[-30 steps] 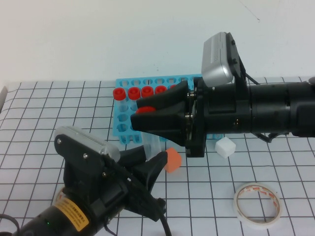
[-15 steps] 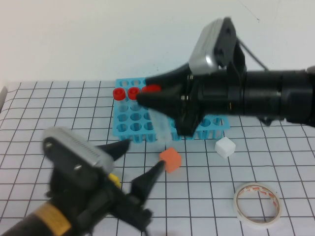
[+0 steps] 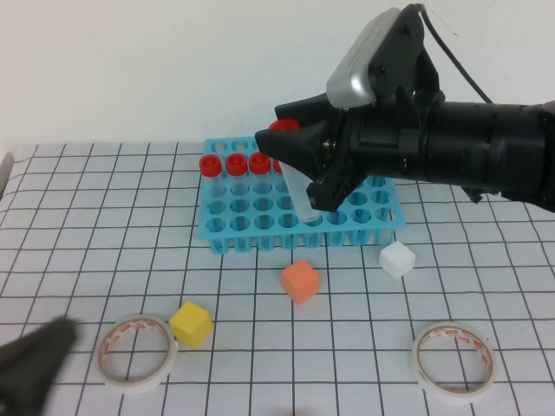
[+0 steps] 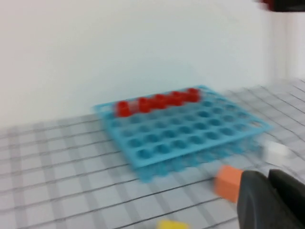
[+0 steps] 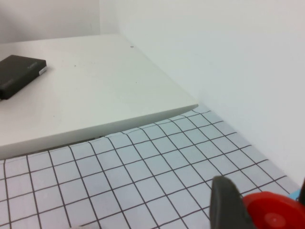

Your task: Place the test tubes

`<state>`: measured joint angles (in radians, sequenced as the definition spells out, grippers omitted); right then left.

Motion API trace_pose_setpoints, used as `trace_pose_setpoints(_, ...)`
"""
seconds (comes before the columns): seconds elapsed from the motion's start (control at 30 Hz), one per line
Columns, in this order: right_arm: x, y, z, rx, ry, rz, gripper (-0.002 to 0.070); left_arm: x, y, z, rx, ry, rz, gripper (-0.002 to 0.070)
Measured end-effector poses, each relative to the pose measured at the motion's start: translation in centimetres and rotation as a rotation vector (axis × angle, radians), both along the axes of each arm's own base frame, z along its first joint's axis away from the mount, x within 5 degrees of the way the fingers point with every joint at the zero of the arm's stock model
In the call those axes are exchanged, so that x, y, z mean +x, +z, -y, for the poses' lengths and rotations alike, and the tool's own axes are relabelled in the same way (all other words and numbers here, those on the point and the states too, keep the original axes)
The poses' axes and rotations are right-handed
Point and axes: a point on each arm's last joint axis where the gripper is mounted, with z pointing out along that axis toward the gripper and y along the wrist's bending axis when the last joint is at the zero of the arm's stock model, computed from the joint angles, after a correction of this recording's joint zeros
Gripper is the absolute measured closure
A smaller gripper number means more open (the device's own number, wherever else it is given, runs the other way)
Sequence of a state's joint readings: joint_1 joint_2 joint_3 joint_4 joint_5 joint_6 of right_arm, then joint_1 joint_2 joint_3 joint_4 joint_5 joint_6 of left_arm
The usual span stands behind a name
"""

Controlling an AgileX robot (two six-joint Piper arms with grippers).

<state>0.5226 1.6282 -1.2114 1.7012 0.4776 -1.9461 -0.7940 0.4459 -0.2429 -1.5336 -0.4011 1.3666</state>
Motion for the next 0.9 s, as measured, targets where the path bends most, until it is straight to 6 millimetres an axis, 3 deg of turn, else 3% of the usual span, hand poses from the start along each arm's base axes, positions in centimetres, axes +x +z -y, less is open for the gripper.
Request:
trace_pose_setpoints(0.13, 0.0, -0.1, 0.0, -0.001, 0.000, -0.002, 0.0393, -1.5, -0.6, -3.6, -0.054, 0.181, 0.032, 0.0673)
trace_pose_setpoints(0.23, 0.0, -0.1, 0.0, -0.001, 0.000, -0.002, 0.0393, -2.4, -0.3, -4.5, -0.019, 0.180, 0.113, 0.0675)
trace_pose_setpoints(0.53, 0.0, -0.1, 0.0, 0.001, -0.001, -0.003, 0.0393, -3.7, -0.4, -3.4, 0.080, -0.027, 0.273, 0.0676)
trace_pose_setpoints(0.9, 0.0, -0.1, 0.0, 0.001, -0.001, -0.003, 0.0393, -3.7, -0.9, -3.1, 0.091, -0.051, 0.271, 0.0676)
